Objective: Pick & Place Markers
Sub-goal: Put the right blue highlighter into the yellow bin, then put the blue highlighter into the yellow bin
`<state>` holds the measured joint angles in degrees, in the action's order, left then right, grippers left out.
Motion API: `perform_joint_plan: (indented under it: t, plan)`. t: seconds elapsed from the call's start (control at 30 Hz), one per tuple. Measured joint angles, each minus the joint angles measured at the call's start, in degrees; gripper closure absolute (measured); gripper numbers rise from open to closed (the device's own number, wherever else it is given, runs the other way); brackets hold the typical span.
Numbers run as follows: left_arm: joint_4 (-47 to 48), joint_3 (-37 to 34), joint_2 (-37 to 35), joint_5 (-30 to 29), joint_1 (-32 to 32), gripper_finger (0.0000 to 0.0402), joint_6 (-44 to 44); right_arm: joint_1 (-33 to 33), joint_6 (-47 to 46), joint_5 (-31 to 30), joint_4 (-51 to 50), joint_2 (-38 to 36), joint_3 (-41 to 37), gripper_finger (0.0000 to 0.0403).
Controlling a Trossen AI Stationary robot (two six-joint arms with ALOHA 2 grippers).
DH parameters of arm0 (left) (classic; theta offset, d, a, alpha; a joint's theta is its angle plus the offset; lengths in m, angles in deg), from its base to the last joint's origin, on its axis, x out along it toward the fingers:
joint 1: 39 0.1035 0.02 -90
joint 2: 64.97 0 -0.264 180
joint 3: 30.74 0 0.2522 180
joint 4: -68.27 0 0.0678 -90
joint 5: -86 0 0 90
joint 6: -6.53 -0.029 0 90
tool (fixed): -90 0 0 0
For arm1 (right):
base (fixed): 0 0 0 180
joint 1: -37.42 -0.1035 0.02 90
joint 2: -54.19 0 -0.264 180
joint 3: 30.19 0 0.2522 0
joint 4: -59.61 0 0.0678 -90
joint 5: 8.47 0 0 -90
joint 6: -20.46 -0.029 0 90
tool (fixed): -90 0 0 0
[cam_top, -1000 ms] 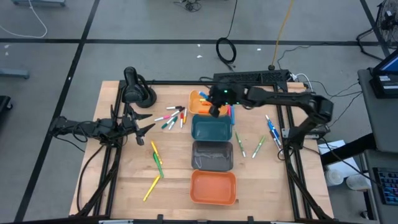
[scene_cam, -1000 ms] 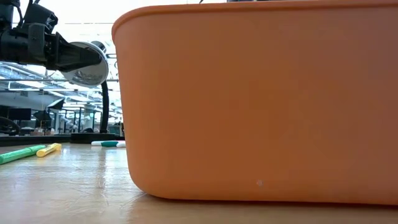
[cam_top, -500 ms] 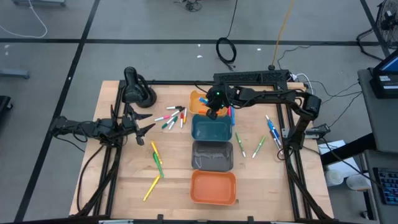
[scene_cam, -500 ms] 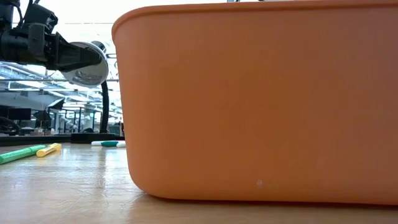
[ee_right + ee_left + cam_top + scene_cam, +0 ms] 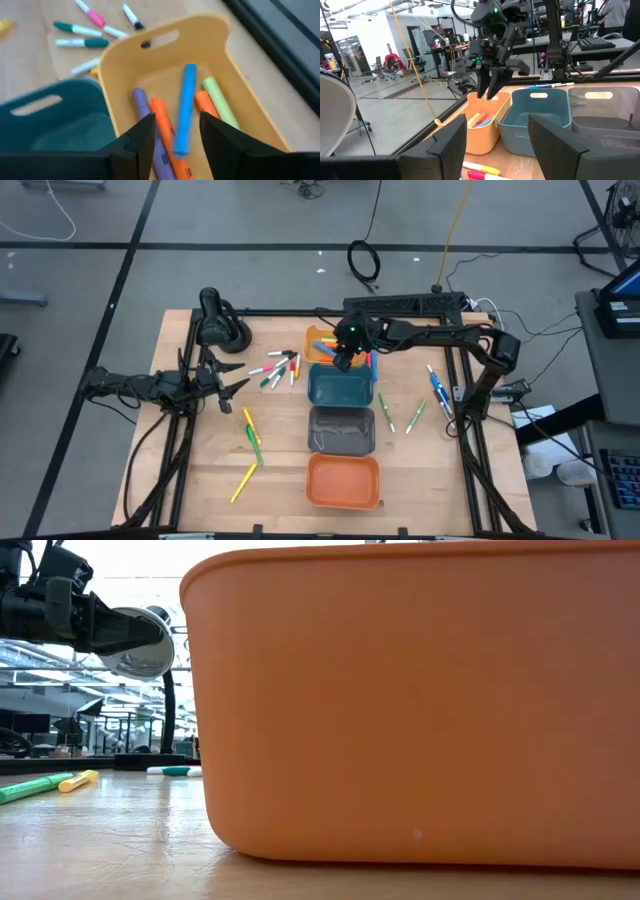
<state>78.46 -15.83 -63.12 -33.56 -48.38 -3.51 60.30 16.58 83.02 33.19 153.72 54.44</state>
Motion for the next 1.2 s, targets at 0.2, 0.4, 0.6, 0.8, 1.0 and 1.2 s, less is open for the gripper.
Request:
perform_joint_plan:
  t: [0.2,0.4,0.6,0.8,1.0,1.2]
  plan:
    - [-0.02,0.00,0.02,0.00,-0.02,0.0188,0.00,-0.11,-4.09,-0.17,-11.05,-6.63,0.01,0.0266]
    - [-0.01,0.00,0.02,0.00,-0.01,0.0188,0.00,-0.99,-13.09,-4.75,-25.38,-13.51,-2.13,0.0274]
    - [-0.02,0.00,0.02,0.00,0.00,0.0188,0.00,-2.78,-18.95,-13.89,-23.54,-20.57,-13.34,0.0275]
    - [-0.02,0.00,0.01,-0.01,-0.02,0.0188,0.00,-2.70,-18.46,-13.42,-9.20,-23.52,-27.31,0.0275]
    - [-0.02,0.00,0.02,0.00,-0.02,0.0188,0.00,-1.88,-17.51,-13.37,3.62,-22.96,-35.34,0.0275]
    - [-0.02,0.00,0.02,0.00,0.00,0.0188,0.00,-1.92,-17.53,-13.57,5.23,-22.97,-36.17,0.0275]
